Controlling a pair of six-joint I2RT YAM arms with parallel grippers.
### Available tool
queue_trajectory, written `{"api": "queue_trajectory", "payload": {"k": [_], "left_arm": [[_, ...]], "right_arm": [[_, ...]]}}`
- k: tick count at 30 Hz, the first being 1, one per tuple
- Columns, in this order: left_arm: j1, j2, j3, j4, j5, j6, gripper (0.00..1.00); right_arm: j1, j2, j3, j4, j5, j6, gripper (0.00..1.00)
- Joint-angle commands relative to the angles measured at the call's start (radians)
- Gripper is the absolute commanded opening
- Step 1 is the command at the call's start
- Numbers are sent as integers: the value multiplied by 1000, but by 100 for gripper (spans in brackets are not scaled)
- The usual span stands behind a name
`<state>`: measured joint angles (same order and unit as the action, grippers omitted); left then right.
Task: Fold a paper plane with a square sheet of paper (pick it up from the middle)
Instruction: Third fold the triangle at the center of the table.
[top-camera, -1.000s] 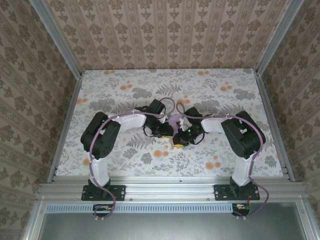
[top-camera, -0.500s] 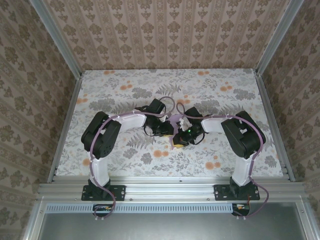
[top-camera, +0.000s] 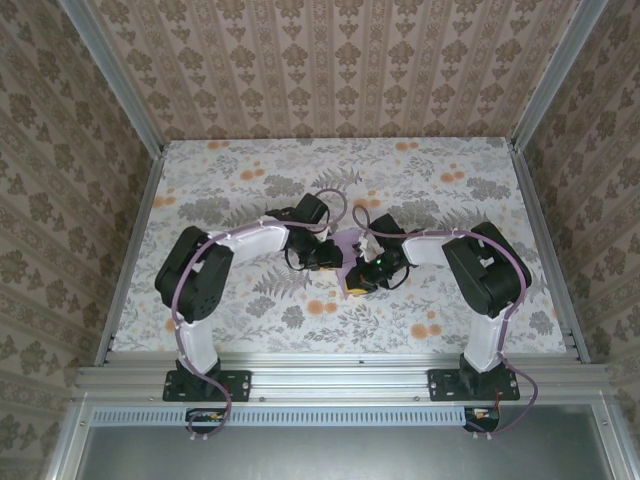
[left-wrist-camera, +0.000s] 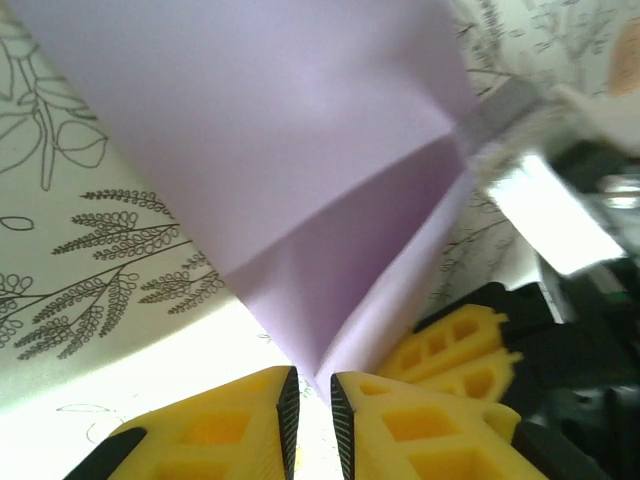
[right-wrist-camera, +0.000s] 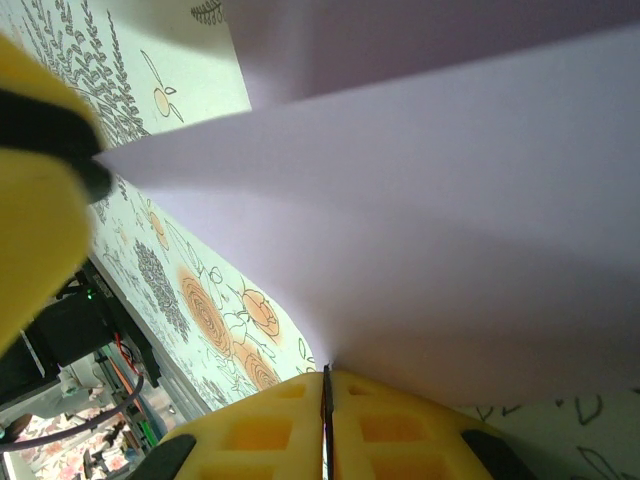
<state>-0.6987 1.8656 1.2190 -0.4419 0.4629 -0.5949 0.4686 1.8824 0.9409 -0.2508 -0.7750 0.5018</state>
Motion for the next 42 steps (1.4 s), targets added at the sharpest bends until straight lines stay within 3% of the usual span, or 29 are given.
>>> {"api": "queue_trajectory", "payload": {"k": [1, 17, 26, 42], "left_arm": [[-2, -42, 17, 2, 13, -11, 26], [-18, 60, -32, 178, 106, -101, 20], [-17, 122, -27, 172, 97, -81, 18], [-28, 221, -2, 9, -77, 48, 18]], "right_arm": [[15, 54, -27, 15, 32, 7, 12], [15, 46, -40, 24, 34, 11, 8], [15, 39, -46, 27, 34, 12, 7], [16, -7, -74, 59, 17, 33, 8]]}}
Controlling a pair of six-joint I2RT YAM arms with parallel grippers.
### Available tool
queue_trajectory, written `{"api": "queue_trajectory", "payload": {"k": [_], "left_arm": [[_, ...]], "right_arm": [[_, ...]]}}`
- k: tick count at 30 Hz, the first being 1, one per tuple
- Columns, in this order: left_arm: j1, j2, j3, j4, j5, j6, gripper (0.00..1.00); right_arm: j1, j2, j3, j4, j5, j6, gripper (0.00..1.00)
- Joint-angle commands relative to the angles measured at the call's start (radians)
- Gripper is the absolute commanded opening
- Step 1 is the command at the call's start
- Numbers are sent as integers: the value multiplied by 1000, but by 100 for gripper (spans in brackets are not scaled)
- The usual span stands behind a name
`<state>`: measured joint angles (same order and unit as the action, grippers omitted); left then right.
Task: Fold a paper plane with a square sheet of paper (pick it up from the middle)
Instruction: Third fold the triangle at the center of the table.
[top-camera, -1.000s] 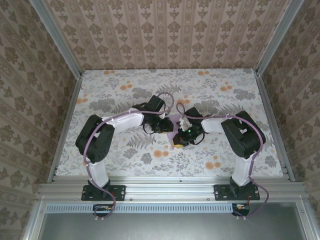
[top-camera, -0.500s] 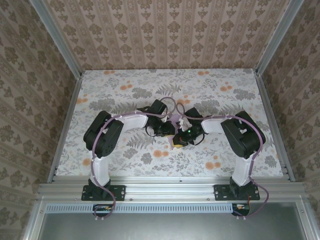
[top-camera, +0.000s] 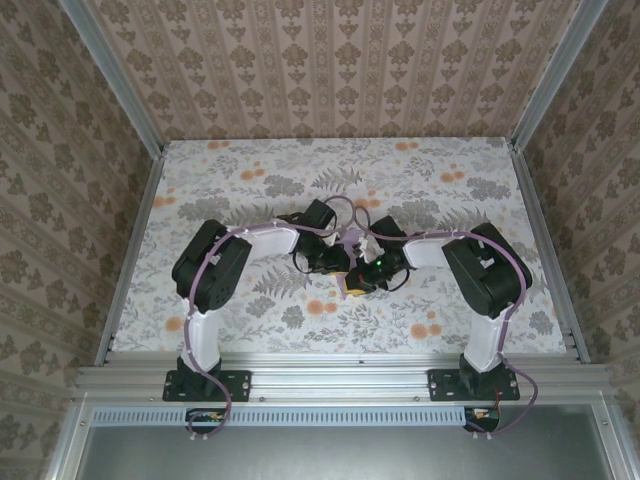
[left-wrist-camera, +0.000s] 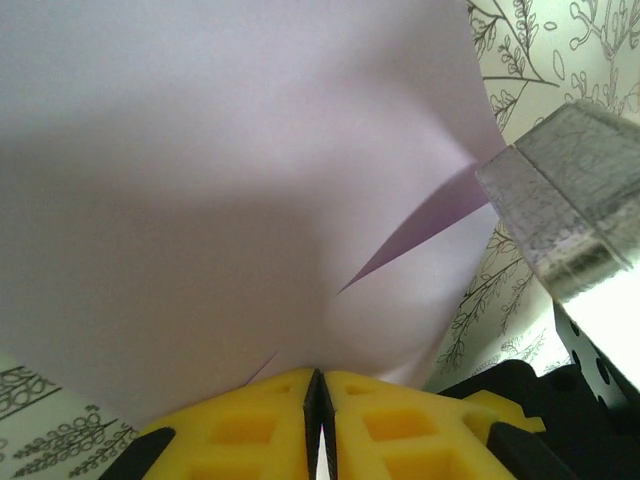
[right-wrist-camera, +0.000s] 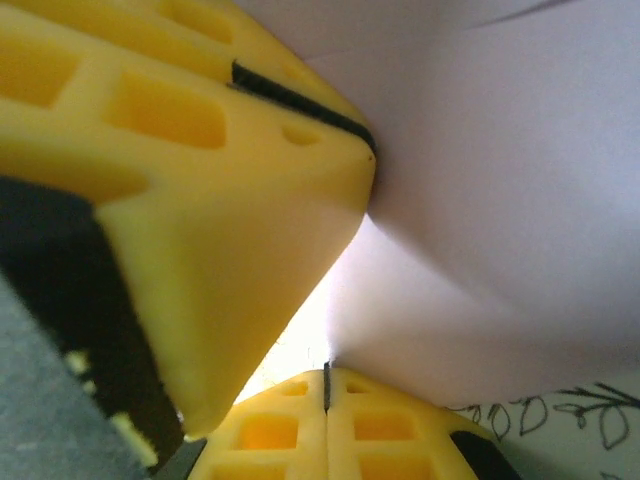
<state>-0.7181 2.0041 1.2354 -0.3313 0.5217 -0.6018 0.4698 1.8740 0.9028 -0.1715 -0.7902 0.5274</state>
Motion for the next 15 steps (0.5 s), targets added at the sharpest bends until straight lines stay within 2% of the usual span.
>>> {"api": "queue_trajectory", "payload": {"k": [1, 15], "left_arm": [[-9, 89, -19, -106, -146, 57, 18], [-10, 149, -20, -141, -186, 85, 18]], "right_arm": [[16, -3, -39, -25, 36, 3, 8], [94, -47, -76, -35, 82, 28, 9]]}}
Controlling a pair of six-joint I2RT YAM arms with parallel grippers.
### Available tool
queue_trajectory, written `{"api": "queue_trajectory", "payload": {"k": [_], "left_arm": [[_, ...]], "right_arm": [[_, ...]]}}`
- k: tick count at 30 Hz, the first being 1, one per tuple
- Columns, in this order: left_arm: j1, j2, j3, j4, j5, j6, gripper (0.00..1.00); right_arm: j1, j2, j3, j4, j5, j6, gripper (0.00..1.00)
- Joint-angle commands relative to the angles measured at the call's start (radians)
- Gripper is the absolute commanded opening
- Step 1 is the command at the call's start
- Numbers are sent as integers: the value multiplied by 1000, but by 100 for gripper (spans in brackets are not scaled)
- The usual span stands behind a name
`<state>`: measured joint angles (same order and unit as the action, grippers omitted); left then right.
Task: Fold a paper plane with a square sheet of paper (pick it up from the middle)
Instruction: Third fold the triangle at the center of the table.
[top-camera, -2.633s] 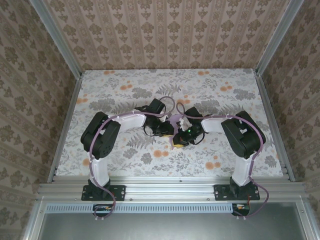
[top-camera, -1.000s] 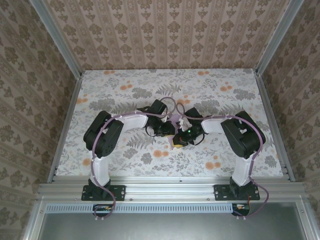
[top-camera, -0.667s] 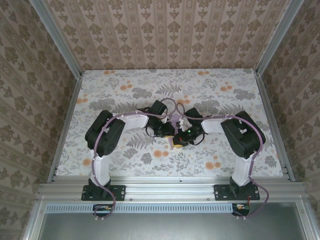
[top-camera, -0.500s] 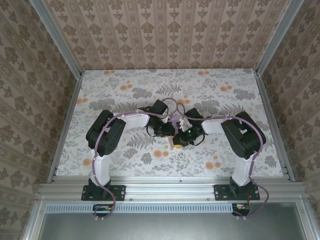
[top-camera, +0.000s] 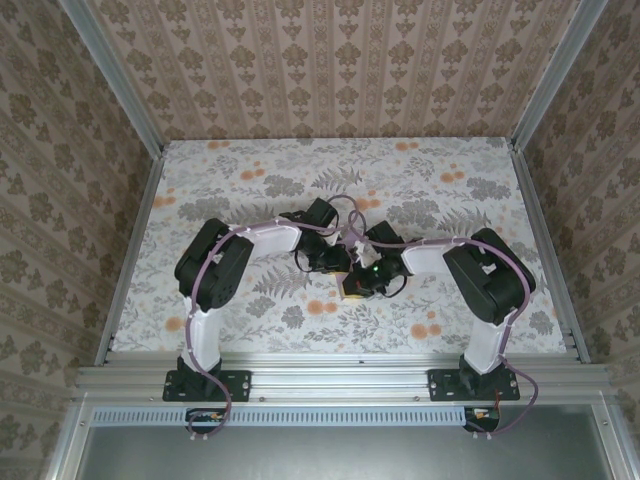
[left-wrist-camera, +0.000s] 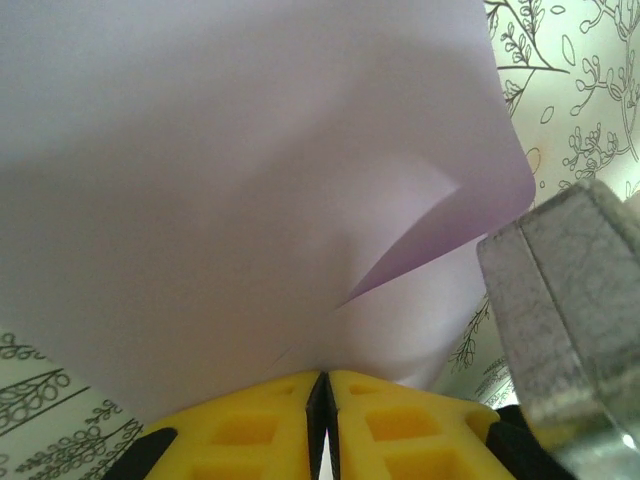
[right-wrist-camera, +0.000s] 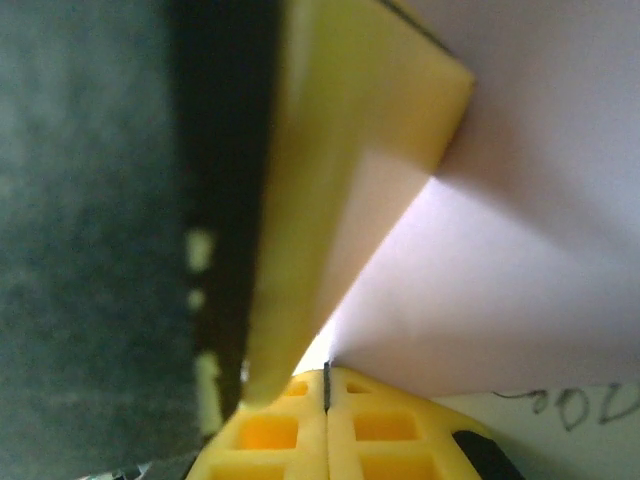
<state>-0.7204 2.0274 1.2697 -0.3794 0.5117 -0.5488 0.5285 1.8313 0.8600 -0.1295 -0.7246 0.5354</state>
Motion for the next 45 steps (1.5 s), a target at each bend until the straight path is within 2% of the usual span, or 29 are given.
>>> {"api": "queue_trajectory", "payload": {"k": [1, 7, 13, 17, 21, 25, 29, 45], "left_arm": [[-8, 128, -54, -94, -177, 33, 18], [-7, 139, -55, -96, -176, 42, 18], [-8, 136, -53, -91, -169, 46, 18], [-8, 134, -56, -90, -167, 51, 18], [-6, 123, -71, -84, -167, 53, 18], [-7, 114, -81, -75, -162, 53, 17], [-6, 106, -81, -72, -162, 53, 18], [-7, 94, -93, -79, -177, 60, 17]], "right_arm": [[42, -4, -30, -78, 19, 21, 9], [87, -7, -16, -82, 25, 40, 9], [91, -57, -15, -68, -5, 69, 9], [52, -94, -45, 41, -77, 137, 9], [-21, -157, -63, 82, -94, 169, 8], [-101, -189, -54, 22, -40, 138, 8], [-130, -154, -40, 22, -17, 135, 8], [-136, 31, 68, 35, 29, 106, 8]]}}
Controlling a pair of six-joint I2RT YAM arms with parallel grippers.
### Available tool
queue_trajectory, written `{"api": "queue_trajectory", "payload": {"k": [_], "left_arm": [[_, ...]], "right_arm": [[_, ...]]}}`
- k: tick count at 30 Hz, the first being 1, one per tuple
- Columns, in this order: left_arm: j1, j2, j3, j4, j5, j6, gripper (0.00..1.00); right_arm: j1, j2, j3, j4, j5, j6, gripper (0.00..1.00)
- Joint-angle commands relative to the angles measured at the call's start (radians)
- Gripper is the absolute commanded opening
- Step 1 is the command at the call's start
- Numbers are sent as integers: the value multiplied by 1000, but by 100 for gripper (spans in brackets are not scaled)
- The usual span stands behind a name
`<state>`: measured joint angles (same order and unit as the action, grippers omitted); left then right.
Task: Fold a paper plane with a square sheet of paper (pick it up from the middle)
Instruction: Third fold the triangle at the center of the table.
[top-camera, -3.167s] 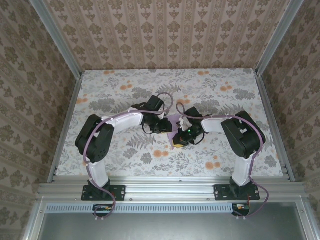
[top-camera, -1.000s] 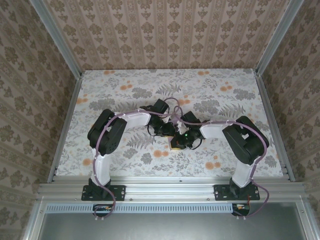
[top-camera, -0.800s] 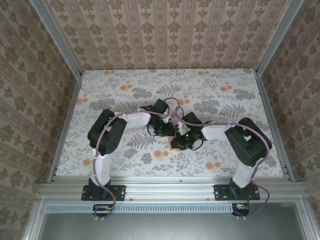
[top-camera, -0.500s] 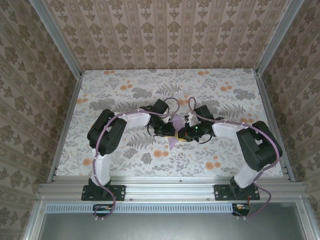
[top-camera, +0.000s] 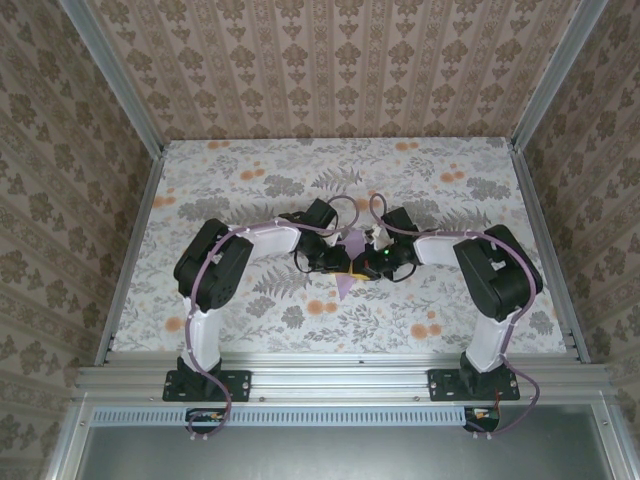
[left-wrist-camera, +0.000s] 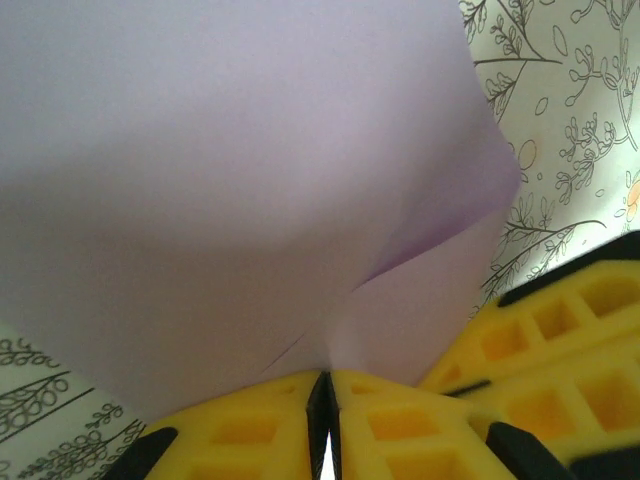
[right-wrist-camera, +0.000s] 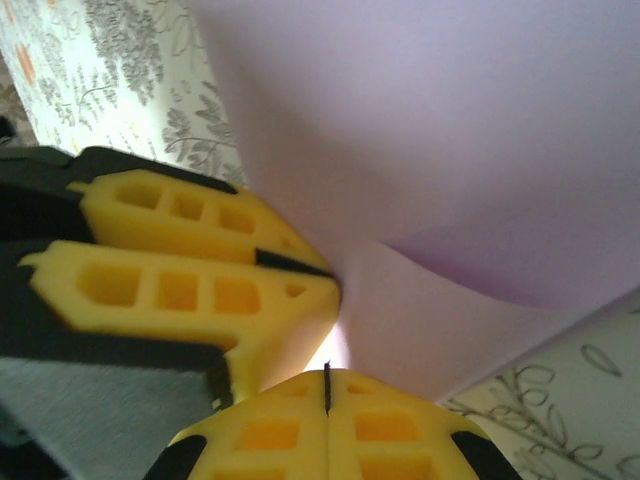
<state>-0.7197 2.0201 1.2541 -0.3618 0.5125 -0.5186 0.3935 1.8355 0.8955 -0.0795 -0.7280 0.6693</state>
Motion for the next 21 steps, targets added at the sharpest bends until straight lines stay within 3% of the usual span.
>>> {"api": "queue_trajectory", "payload": {"k": [1, 10, 21], "left_arm": [[-7, 101, -78, -97, -178, 32, 17], [-9, 102, -84, -107, -196, 45, 17], [-13, 113, -88, -139, -244, 68, 17]], "right_arm": [[-1, 31, 38, -34, 46, -37, 8], [-32, 78, 59, -104, 131, -105, 8], [-88, 58, 78, -109, 137, -111, 8]]}}
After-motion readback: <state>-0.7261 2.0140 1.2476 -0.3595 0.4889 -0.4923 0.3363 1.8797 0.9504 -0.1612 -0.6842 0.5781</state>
